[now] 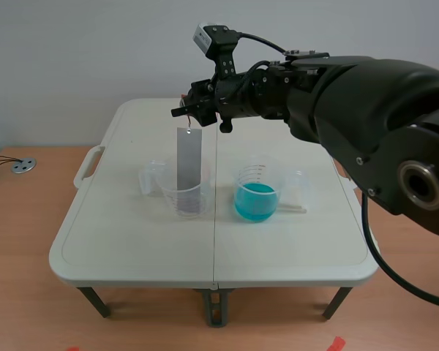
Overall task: Hold the metal plate by the orange handle, dip it into the blue solution, take it out and point at it, then put the plate back in the beaker on the left.
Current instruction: 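Lift the metal plate out of the left beaker, then move the plate over the blue solution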
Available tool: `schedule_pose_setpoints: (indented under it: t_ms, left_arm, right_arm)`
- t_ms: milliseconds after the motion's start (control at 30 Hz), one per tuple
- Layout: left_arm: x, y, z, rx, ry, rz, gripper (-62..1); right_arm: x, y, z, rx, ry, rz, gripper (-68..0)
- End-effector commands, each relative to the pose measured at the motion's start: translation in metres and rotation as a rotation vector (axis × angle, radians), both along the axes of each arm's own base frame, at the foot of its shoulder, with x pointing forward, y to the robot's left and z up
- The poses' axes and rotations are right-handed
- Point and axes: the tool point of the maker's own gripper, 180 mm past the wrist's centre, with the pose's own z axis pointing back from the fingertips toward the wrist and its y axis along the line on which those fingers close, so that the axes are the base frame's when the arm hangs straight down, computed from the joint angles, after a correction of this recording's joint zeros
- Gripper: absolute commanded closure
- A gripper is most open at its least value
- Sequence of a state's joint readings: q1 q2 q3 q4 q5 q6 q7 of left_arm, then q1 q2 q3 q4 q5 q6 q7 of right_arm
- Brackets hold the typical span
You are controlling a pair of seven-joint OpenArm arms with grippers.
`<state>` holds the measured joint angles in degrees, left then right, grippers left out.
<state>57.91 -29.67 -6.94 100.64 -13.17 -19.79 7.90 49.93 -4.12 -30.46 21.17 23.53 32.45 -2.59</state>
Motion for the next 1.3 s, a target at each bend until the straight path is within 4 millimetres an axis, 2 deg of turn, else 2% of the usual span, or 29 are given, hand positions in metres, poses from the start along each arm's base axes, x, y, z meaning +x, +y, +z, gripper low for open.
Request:
schedule_pose_setpoints:
  t_ms: [0,400,867,1100,1267]
  left_arm:
    - [0.005,-0.005,0.006,-0.024,-0.024,0.002,-1.2]
    - [0.005,-0.005,0.006,-0.023,-0.023,0.002,-1.2]
    - [0.005,-0.005,0.006,-0.023,-0.023,0.002,-1.2]
    - [0.005,-0.005,0.006,-0.023,-0.023,0.002,-1.2]
    - [0.005,-0.005,0.006,-0.023,-0.023,0.002,-1.2]
  right_arm:
    - [0.009,0.005,0.029,0.047,-0.061,0.011,-1.1]
    - [-0.003,0.017,0.04,0.102,-0.093,0.106,-1.1]
    - [-0.017,0.024,0.035,0.111,-0.091,0.172,-1.1]
    - [-0.023,0.02,0.044,0.126,-0.149,0.181,-1.1]
    - [-0.031,0.016,0.058,0.122,-0.217,0.2,-1.1]
